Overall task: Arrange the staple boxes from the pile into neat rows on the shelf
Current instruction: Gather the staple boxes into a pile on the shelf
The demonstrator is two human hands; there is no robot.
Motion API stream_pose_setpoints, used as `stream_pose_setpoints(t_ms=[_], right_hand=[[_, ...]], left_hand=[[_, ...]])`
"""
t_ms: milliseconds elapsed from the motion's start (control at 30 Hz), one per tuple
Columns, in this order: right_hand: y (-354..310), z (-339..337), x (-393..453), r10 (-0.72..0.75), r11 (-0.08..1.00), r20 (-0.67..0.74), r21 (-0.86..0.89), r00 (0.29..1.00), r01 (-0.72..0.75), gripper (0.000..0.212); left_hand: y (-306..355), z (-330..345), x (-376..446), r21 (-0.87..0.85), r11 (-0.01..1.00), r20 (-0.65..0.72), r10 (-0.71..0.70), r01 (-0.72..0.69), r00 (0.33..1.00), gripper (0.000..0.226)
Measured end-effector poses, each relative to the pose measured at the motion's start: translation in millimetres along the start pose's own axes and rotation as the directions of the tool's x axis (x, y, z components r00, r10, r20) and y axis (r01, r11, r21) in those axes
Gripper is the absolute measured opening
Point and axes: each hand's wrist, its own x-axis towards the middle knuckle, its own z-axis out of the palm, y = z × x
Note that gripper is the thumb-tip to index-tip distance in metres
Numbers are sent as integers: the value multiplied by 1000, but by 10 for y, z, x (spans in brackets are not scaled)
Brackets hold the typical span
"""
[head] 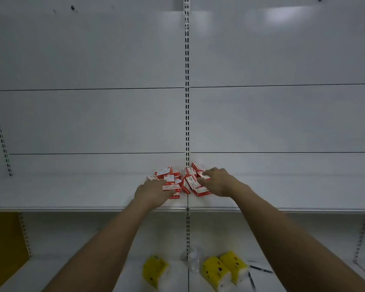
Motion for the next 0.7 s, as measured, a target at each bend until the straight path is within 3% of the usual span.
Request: stream_pose_setpoints(t_ms=[167,400,533,700], right_hand=[[43,196,38,-20,1000,65,-8,998,21,61],[21,523,43,-103,984,69,156,992,91,57],[35,701,136,-115,947,45,306,992,96,50],[43,829,314,-61,914,-46,398,997,74,33]], left_hand=[[-55,52,-21,-81,994,-2,-70,69,998,48],[-212,268,-24,-284,944,-86,-200,168,976,49],[-257,311,146,-362,926,-104,-151,103,983,37],[-299,385,351,-399,916,-53,22,-41,998,36]])
